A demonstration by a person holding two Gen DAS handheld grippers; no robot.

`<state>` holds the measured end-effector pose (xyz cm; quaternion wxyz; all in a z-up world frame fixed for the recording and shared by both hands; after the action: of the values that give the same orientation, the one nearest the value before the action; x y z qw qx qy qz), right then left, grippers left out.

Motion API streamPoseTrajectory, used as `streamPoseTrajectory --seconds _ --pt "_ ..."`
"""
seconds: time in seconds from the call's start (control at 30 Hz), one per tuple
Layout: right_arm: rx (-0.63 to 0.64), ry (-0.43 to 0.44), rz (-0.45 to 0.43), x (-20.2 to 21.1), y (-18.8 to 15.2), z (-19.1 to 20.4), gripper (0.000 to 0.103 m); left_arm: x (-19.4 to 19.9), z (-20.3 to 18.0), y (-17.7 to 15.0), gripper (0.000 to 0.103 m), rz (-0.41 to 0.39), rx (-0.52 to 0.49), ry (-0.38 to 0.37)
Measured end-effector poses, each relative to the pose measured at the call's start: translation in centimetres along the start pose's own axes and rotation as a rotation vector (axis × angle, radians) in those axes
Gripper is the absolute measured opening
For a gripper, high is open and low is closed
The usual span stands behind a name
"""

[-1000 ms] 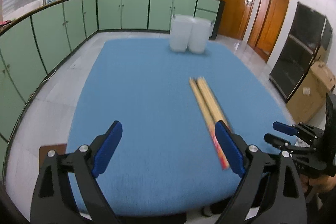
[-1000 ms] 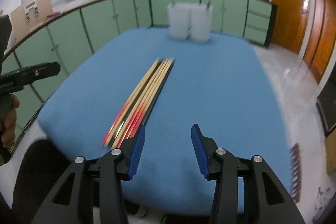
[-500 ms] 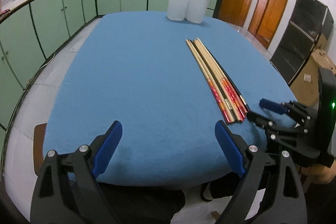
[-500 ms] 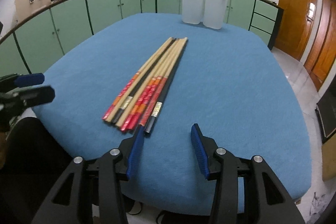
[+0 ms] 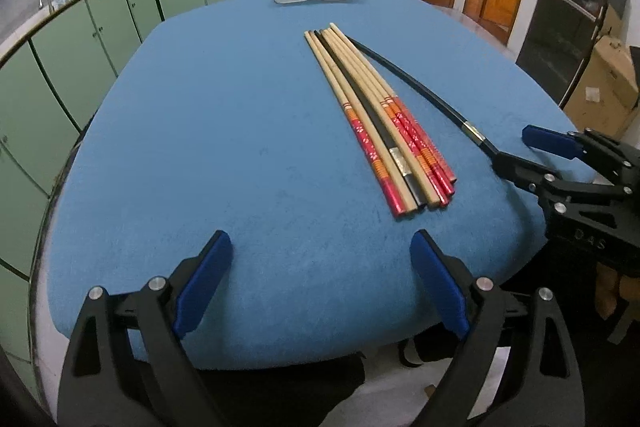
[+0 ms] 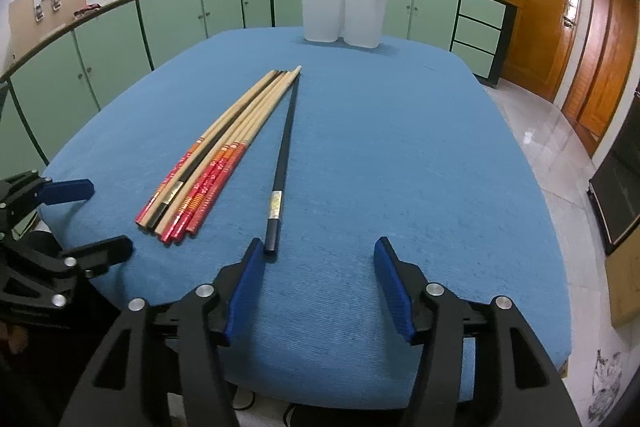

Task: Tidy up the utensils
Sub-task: 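Grasp a black chopstick from the bundle with the right tool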

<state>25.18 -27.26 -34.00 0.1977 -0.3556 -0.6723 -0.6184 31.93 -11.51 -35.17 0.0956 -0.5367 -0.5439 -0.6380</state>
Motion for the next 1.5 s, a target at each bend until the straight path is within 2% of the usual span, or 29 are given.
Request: streamPoseTrajectory --seconds 0.23,0.43,0.63,0.7,0.73,0.8,0.87,0.9,0.97,1.07,1.27,1.33,1.4,1.43,1.5 --pt "-0.017 0.006 0.001 -0.4 0.2 -0.2 0.06 -0.4 0.8 1.2 0.091 -0.018 0.037 0.051" --pt "-0.022 0.005 -0.003 -0.3 0.1 -0.4 0.06 0.4 1.3 0.7 0.091 -0.013 0.029 0.039" --pt "-0.014 0.002 -0.016 -0.8 0.8 0.3 0.06 0.1 1.6 1.0 0.091 -0.042 0.05 0.049" --pt "-0.018 0.001 -0.016 -1.0 1.0 0.4 0.052 -0.1 1.6 1.5 0.09 -0.059 0.06 0.043" --pt "-0.019 0.003 -0.016 -1.1 1.1 0.5 0.049 -0.2 1.7 1.6 0.088 -0.066 0.061 0.042" --pt "-0.022 0.004 -0.02 -1.1 1.3 0.7 0.031 -0.3 1.6 2.0 0.079 -0.085 0.063 0.034" --pt "-0.037 0.002 -0.023 -1.2 1.4 0.7 0.018 -0.4 1.3 2.2 0.063 -0.103 0.062 0.025" --pt "-0.044 -0.003 -0.024 -1.2 1.4 0.6 0.012 -0.4 1.2 2.3 0.059 -0.112 0.063 0.02" --pt "-0.071 -0.03 -0.026 -1.3 1.5 0.1 0.01 -0.3 1.2 2.4 0.04 -0.132 0.079 0.018" --pt "-0.108 -0.085 -0.027 -1.4 1.2 -0.9 0.009 -0.1 2.0 2.4 0.027 -0.161 0.133 0.041" --pt "-0.136 -0.134 -0.023 -1.2 0.8 -1.7 0.009 0.9 3.4 1.9 0.027 -0.189 0.215 0.09" --pt "-0.124 -0.122 -0.022 -1.1 0.7 -1.6 0.009 0.9 3.3 1.8 0.027 -0.178 0.206 0.069" --pt "-0.108 -0.104 -0.028 -0.8 0.7 -1.2 0.01 0.7 2.6 2.1 0.031 -0.165 0.162 -0.011" --pt "-0.099 -0.094 -0.031 -0.6 0.6 -1.0 0.01 0.6 2.3 2.1 0.035 -0.155 0.132 -0.024" --pt "-0.086 -0.095 -0.036 -0.5 0.5 -0.8 0.01 0.5 2.0 2.0 0.035 -0.147 0.087 -0.046"
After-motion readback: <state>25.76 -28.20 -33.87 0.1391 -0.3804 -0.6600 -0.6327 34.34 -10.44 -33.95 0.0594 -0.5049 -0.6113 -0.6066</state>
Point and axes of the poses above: each gripper's, at about its wrist camera, not at the fingertips, and x roughly against the way its jaws point, z to its left, y to its top, the point moved 8 cm from there along -x, roughly the way its jaws point, and after that the axes turned 14 degrees about -y, right-handed, at the moved point
